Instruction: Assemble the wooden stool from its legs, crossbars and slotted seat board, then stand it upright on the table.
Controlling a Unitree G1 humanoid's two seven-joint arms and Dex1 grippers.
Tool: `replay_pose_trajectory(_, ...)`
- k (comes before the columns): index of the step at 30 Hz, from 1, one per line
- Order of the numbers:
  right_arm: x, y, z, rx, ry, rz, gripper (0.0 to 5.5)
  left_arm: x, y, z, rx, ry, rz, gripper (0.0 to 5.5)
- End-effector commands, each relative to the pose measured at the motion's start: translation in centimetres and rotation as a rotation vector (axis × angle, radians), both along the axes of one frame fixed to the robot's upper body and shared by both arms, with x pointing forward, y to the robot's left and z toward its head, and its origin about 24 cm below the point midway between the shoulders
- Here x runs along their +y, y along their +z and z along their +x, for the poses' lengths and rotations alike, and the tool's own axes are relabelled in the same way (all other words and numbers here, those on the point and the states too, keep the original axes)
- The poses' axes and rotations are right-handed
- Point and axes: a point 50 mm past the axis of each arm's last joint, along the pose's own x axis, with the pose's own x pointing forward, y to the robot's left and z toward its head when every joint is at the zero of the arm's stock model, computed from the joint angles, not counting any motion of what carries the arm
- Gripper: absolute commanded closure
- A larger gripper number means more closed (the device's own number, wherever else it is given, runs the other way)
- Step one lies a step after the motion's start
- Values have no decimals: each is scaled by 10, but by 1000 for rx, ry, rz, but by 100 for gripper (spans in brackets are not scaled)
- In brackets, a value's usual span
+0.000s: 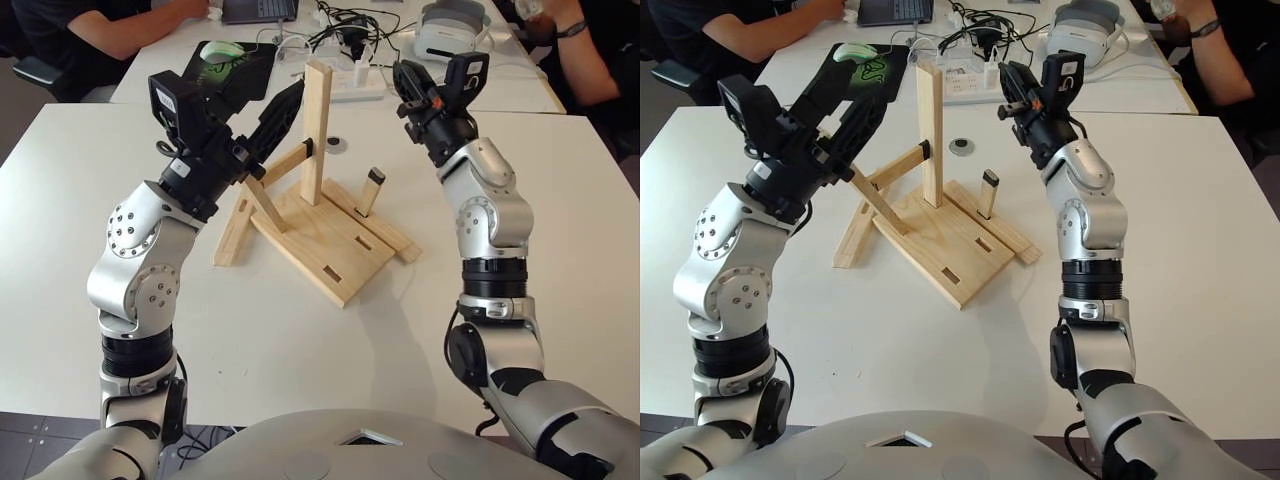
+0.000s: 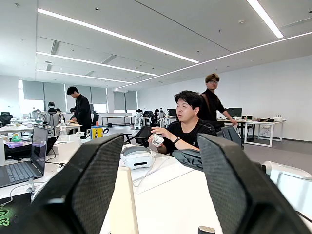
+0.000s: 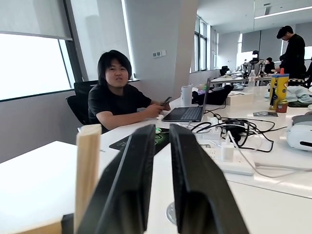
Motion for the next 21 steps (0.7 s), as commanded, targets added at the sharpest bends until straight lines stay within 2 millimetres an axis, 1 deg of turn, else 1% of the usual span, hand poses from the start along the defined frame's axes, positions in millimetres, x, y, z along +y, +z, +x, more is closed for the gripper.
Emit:
replay_pose_trajectory(1,-35,-40,-14,174,10,-179,414,4,3,0,-26,32,5,268)
replay_pose_trajectory(5,-40,-48,-31,245,130,-271,357,7,6,1,-36,40,8,268)
replay_pose_trajectory(10,-34,-58,-53,344,300,-345,287,10,5,1,-25,43,16,268)
replay_pose_trajectory(13,-32,-63,-62,399,369,-400,234,11,5,1,-24,44,19,268)
replay_pose_trajectory(16,-33,-68,-63,424,367,-448,234,11,5,1,-25,44,20,268)
replay_pose_trajectory(21,-37,-83,-59,472,294,-498,234,9,6,3,-29,31,19,268)
